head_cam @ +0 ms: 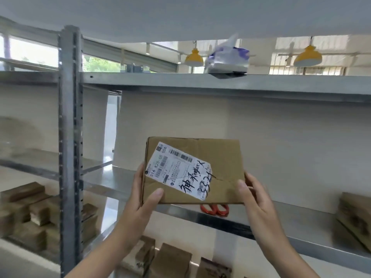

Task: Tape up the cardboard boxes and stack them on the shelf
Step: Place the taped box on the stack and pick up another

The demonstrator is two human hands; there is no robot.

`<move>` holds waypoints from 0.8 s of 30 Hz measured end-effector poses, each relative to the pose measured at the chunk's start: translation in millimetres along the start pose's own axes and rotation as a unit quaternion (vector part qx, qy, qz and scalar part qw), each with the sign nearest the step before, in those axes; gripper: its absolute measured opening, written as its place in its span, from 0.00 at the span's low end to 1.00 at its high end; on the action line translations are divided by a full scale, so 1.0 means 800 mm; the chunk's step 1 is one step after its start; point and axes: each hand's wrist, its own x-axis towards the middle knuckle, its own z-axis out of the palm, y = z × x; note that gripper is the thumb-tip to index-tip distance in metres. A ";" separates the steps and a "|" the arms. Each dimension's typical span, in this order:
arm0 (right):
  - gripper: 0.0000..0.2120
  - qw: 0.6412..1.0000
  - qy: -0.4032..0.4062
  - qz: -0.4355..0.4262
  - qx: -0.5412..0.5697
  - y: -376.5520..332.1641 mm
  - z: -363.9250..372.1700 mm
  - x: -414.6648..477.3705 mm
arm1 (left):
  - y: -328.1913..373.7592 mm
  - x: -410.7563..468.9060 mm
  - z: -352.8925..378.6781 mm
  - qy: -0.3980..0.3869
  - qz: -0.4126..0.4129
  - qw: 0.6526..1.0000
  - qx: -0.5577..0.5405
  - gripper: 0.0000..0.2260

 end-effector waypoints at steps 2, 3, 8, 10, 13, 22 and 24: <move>0.13 1.000 0.005 0.001 -0.016 0.000 0.049 0.014 | -0.010 0.017 -0.050 -0.039 -0.018 0.999 0.016 0.32; 0.12 1.000 0.008 0.000 -0.025 0.001 0.072 0.020 | -0.015 0.027 -0.074 -0.061 -0.030 0.997 0.022 0.30; 0.15 0.998 0.024 -0.020 -0.057 0.015 0.161 0.051 | -0.050 0.083 -0.167 -0.110 -0.042 0.991 0.061 0.33; 0.17 0.998 0.021 -0.021 -0.058 0.026 0.183 0.059 | -0.066 0.099 -0.186 -0.109 -0.033 0.990 0.085 0.36; 0.22 0.997 0.009 -0.008 -0.071 0.045 0.204 0.074 | -0.092 0.123 -0.206 -0.090 -0.024 0.988 0.125 0.33; 0.11 0.996 0.002 0.082 -0.028 0.091 0.228 0.143 | -0.151 0.187 -0.220 -0.042 -0.067 0.989 0.128 0.31; 0.09 0.993 0.008 0.118 0.023 0.092 0.238 0.157 | -0.158 0.201 -0.227 -0.050 -0.056 0.990 0.116 0.29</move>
